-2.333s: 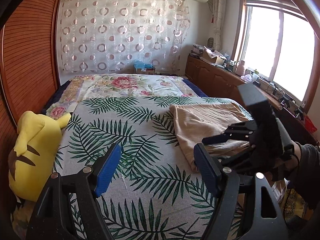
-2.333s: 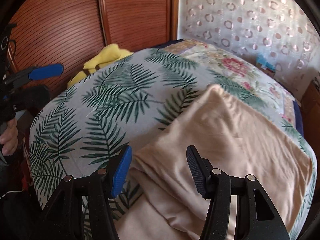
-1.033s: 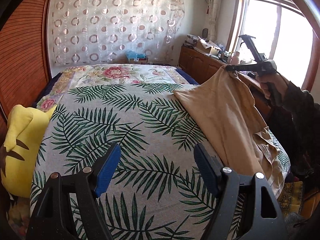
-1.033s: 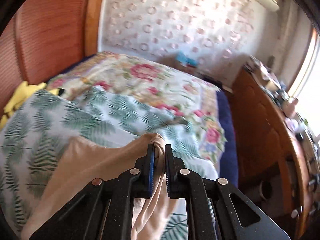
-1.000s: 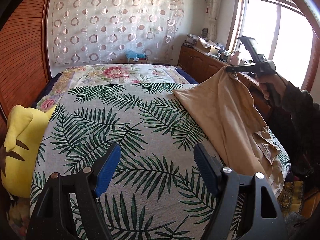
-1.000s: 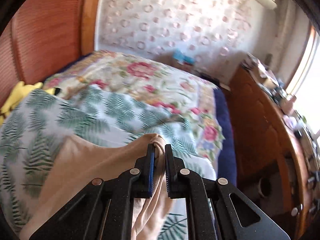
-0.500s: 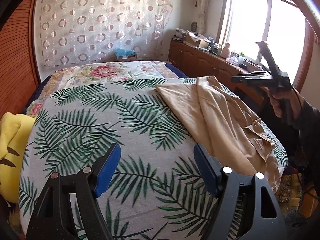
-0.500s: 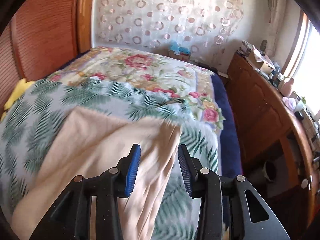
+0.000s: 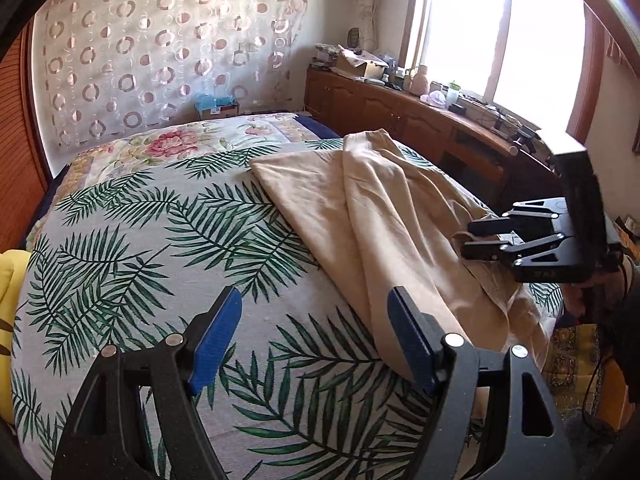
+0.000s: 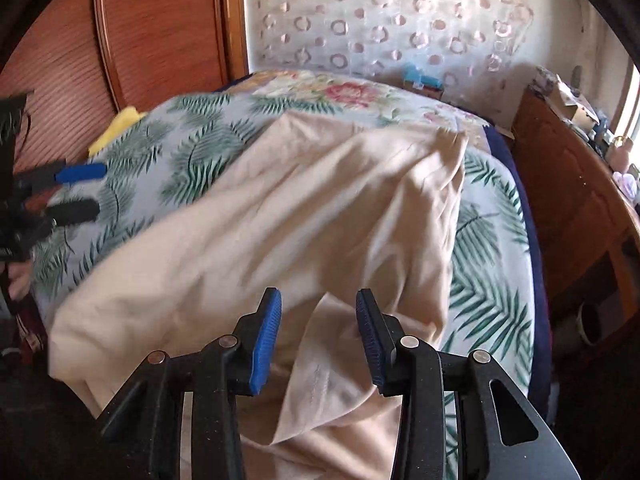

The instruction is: Fold small clothes

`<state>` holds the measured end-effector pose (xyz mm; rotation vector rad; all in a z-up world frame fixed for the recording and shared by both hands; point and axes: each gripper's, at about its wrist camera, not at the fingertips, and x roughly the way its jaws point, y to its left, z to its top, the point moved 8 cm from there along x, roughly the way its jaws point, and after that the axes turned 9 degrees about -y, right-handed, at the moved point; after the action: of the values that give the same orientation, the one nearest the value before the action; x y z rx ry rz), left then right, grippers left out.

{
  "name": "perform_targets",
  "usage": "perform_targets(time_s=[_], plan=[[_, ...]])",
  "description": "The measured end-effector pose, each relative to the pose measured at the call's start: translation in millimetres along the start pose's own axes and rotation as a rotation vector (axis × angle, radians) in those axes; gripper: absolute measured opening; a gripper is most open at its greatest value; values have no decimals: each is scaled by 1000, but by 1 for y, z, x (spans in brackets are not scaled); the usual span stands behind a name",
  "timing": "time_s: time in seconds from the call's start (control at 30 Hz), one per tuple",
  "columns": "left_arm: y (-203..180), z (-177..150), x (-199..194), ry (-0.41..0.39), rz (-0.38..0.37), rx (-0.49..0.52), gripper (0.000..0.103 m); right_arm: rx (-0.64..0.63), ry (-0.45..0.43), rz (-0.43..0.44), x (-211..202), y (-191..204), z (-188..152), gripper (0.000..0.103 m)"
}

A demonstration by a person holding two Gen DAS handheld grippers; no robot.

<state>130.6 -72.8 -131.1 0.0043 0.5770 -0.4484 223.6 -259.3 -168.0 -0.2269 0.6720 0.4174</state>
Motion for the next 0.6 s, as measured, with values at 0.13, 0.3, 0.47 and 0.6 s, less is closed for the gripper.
perform_targets(time_s=[0.13, 0.3, 0.47, 0.6], plan=[[-6, 2, 1, -1, -11, 5, 76, 3, 15, -30, 0, -16, -9, 26], [-11, 4, 0, -7, -17, 8, 76, 46, -48, -10, -37, -13, -10, 1], [-16, 6, -1, -11, -21, 24, 76, 102, -103, -64, -84, -31, -24, 1], [-24, 7, 0, -5, -22, 38, 76, 128, -133, -104, -126, -49, -41, 1]])
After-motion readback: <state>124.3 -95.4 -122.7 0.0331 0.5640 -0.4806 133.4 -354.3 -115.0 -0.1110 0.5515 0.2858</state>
